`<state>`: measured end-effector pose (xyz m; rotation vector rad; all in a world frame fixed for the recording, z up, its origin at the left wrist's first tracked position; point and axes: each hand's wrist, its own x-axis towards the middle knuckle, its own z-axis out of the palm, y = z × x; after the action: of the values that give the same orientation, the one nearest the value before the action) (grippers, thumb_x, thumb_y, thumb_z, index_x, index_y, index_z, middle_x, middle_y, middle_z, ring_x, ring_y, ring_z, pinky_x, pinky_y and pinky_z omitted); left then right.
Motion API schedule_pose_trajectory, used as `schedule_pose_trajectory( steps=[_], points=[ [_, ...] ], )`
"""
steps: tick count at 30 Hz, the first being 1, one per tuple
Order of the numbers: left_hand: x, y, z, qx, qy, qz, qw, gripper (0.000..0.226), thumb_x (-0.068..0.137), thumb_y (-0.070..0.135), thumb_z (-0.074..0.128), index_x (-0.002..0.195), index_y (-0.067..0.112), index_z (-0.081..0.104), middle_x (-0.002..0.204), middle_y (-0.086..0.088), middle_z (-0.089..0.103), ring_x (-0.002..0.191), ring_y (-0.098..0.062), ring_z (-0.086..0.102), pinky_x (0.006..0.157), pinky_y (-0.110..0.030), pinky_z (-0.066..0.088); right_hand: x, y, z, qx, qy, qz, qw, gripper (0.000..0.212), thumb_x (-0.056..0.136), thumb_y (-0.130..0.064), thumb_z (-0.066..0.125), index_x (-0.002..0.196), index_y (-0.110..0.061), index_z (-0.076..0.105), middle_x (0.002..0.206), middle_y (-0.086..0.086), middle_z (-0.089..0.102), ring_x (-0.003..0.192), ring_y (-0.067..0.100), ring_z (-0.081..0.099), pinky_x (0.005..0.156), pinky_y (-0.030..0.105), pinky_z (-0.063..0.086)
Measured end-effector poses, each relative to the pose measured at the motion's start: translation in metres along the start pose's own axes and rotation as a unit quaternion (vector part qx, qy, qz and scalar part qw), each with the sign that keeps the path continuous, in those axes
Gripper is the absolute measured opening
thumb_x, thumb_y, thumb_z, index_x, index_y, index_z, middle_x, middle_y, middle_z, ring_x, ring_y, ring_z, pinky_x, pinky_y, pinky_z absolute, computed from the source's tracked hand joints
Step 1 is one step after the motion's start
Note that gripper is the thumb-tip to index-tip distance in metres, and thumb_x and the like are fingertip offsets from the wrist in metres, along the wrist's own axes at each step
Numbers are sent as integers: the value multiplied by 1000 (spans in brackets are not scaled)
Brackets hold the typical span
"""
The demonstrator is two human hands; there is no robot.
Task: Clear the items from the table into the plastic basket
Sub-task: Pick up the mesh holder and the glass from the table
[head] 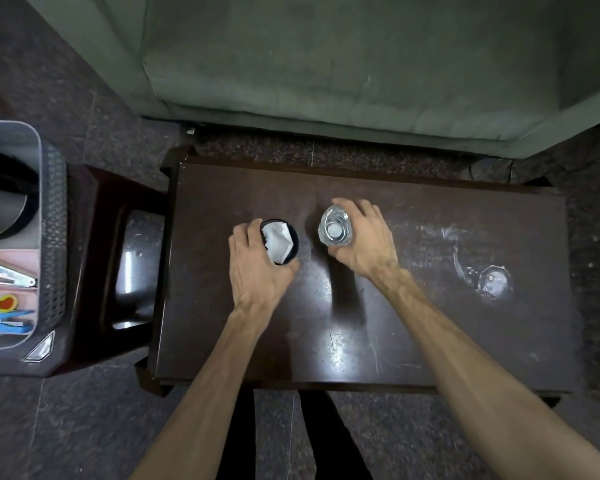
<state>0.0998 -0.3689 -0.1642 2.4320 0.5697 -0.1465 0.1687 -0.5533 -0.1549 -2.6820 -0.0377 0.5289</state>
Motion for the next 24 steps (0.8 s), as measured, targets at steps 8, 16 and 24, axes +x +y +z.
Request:
schedule_pose_trajectory(
  steps=[8,16,24],
  points=[
    [14,-24,-18,21,-26,6,999,95,64,32,90,146,9,48,138,-11,51,126,-30,50,105,-39,48,-50,-24,38,42,25,25,999,91,64,-31,87,148,-31,52,130,1,55,122,24,50,93,38,54],
    [14,-40,-27,30,-40,27,998,93,62,32,91,143,10,50,134,-10,53,122,-29,51,100,-38,49,-63,-46,55,61,55,44,996,88,65,-24,85,147,-28,54,134,3,55,123,25,51,96,39,53],
    [7,-47,-29,35,-59,16,998,94,62,29,90,144,8,49,135,-9,51,124,-28,48,103,-38,49,-64,-48,59,21,45,53,997,89,68,-25,85,149,-28,49,140,4,52,128,26,48,100,40,52]
  ],
)
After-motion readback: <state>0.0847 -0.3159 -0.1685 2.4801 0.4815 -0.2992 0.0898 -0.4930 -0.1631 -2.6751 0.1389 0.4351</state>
